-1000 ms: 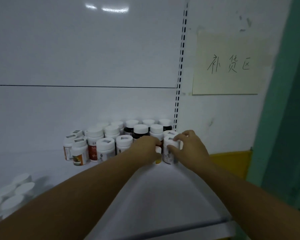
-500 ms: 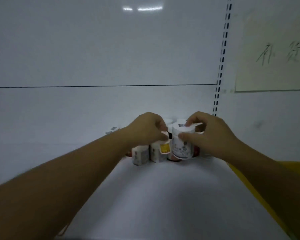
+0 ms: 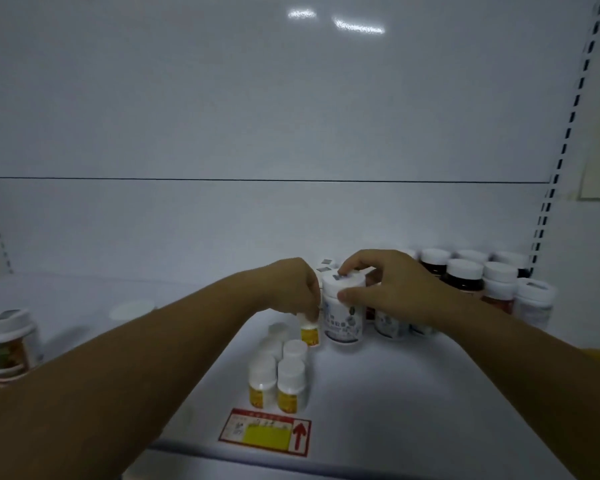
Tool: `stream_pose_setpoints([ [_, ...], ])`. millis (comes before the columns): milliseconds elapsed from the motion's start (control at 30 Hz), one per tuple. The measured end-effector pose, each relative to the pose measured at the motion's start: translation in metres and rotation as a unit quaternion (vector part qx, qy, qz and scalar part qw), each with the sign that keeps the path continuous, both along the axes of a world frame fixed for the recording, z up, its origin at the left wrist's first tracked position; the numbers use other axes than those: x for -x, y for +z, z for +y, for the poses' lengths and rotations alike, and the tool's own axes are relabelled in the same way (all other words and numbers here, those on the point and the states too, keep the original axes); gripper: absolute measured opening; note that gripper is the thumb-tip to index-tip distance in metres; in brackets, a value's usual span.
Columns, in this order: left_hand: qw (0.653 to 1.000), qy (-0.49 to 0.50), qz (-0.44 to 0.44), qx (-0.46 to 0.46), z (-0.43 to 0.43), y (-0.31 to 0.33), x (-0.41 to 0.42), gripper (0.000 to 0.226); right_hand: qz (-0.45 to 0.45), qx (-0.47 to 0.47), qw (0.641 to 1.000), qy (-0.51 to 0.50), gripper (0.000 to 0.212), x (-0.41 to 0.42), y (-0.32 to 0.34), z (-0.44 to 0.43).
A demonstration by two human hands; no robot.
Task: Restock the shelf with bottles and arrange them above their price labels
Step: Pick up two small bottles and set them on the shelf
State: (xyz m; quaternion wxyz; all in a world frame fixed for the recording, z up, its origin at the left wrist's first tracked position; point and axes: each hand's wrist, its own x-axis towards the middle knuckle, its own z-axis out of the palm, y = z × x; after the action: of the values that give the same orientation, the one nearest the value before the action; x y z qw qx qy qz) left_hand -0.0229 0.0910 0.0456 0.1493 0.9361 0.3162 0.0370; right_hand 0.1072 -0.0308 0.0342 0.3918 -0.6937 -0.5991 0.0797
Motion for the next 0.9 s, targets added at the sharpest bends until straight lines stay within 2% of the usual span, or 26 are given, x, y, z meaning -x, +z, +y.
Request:
stream_pose_setpoints([
  [100, 0.997, -0.034, 0.055, -0.046, 0.006, -0.009, 0.001, 0.034, 0.016, 0.007, 0.999, -0.028, 0.025, 0.009, -0.001, 0.0],
  [267, 0.989, -0.095, 0.112, -0.012, 0.016, -0.014, -0.001, 0.037, 0.028, 0.024, 0.996, -0.087, 0.024, 0.024, -0.002, -0.012],
  [367, 0.983, -0.129, 0.121, -0.038, 0.013, -0.009, 0.002, 0.038, 0.041, -0.005, 0.991, -0.128, 0.023, 0.032, -0.006, -0.025],
  [400, 0.986, -0.132, 0.093, -0.047, 0.014, -0.007, 0.005, 0.037, 0.044, -0.013, 0.991, -0.127, 0.022, 0.033, -0.006, -0.026],
  [467, 0.989, -0.137, -0.047, -0.034, 0.009, 0.003, 0.013, 0.034, 0.059, -0.042, 0.989, -0.133, 0.019, 0.038, -0.001, -0.036],
  [533, 0.97, -0.128, -0.195, 0.072, 0.002, 0.012, 0.027, 0.033, 0.096, -0.073, 0.985, -0.121, 0.017, 0.046, 0.008, -0.043],
  [567, 0.953, -0.135, -0.234, 0.136, -0.005, 0.017, 0.035, 0.033, 0.115, -0.086, 0.983, -0.111, 0.018, 0.05, 0.014, -0.046],
  [667, 0.918, -0.145, -0.27, 0.251, -0.026, 0.026, 0.064, 0.038, 0.142, -0.099, 0.982, -0.071, 0.02, 0.07, 0.026, -0.049],
  [900, 0.924, -0.067, -0.288, 0.244, -0.057, 0.015, 0.156, 0.036, 0.159, -0.078, 0.984, 0.021, 0.013, 0.139, 0.012, -0.046],
])
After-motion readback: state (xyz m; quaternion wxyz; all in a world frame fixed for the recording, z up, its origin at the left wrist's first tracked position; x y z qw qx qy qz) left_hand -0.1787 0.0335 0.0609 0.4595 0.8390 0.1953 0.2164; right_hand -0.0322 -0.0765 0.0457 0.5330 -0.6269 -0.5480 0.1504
